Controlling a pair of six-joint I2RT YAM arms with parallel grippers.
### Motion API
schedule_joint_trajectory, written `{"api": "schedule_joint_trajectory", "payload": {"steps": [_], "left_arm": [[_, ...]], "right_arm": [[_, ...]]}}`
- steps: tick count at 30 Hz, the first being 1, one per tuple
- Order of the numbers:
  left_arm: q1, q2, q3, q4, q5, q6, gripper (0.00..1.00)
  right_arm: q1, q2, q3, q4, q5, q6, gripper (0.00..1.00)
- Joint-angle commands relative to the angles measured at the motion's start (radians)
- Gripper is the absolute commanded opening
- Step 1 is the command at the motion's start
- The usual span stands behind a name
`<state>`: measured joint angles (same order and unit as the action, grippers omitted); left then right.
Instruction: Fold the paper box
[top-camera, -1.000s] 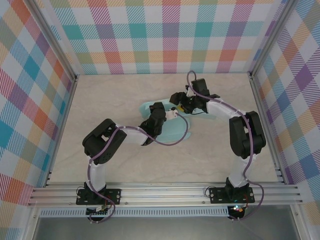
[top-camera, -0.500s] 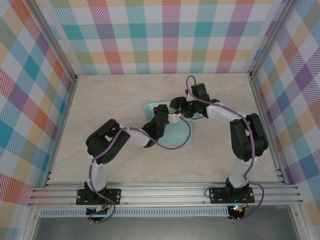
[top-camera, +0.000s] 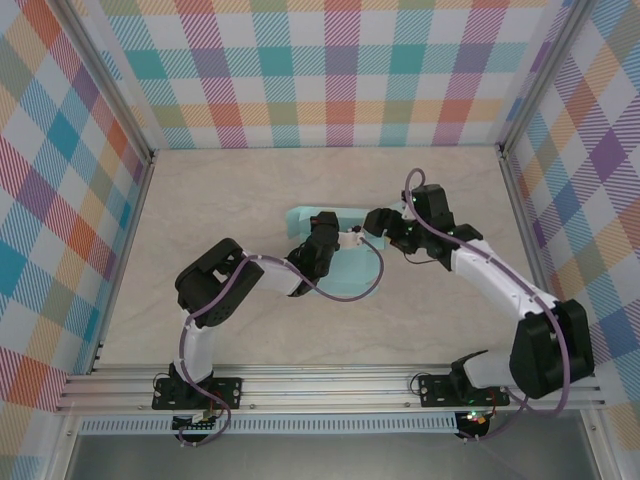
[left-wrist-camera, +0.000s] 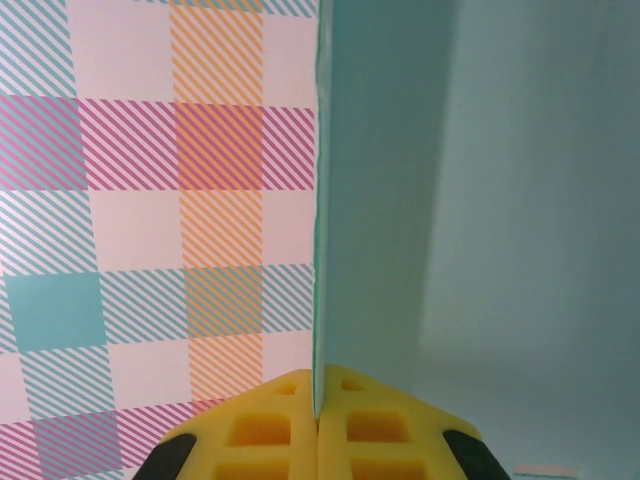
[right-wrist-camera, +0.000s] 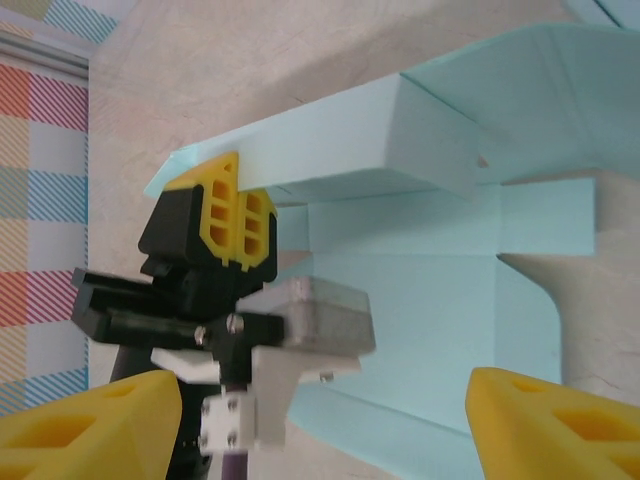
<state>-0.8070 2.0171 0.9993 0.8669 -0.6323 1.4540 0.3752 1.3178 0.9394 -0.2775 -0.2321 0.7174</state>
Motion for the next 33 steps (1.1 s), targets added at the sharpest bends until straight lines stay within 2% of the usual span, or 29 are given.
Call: {"api": "schedule_joint_trajectory", "payload": {"steps": [1,6,7,10,15,24,33], "left_arm": [[0.005,-0.005,-0.013,0.001,-0.030,-0.008,0.05],[0.002,-0.035,-0.032,-0.021,-0.055,-0.057,0.05],[-0.001,-0.038,-0.035,-0.022,-0.058,-0.060,0.05],[-0.005,-0.041,-0.043,-0.022,-0.066,-0.058,0.05],[-0.011,-0.039,-0.059,-0.015,-0.081,-0.060,0.05],[-0.018,-0.041,-0.088,0.003,-0.104,-0.080,0.05],[-0.020,-0.043,-0.077,0.009,-0.101,-0.081,0.05]], "right_arm": [[-0.001,-0.057,-0.051,-0.057,0.063,-0.005,0.73],[-0.002,-0.097,-0.150,-0.053,0.152,0.034,0.51],[-0.003,-0.094,-0.163,-0.047,0.162,0.042,0.50],[-0.010,-0.063,-0.189,-0.004,0.154,0.054,0.51],[-0.014,0.081,-0.147,0.039,0.120,0.048,0.54],[-0.022,0.330,-0.022,0.167,0.039,0.037,0.53],[-0.022,0.475,0.056,0.207,0.005,0.063,0.51]]}}
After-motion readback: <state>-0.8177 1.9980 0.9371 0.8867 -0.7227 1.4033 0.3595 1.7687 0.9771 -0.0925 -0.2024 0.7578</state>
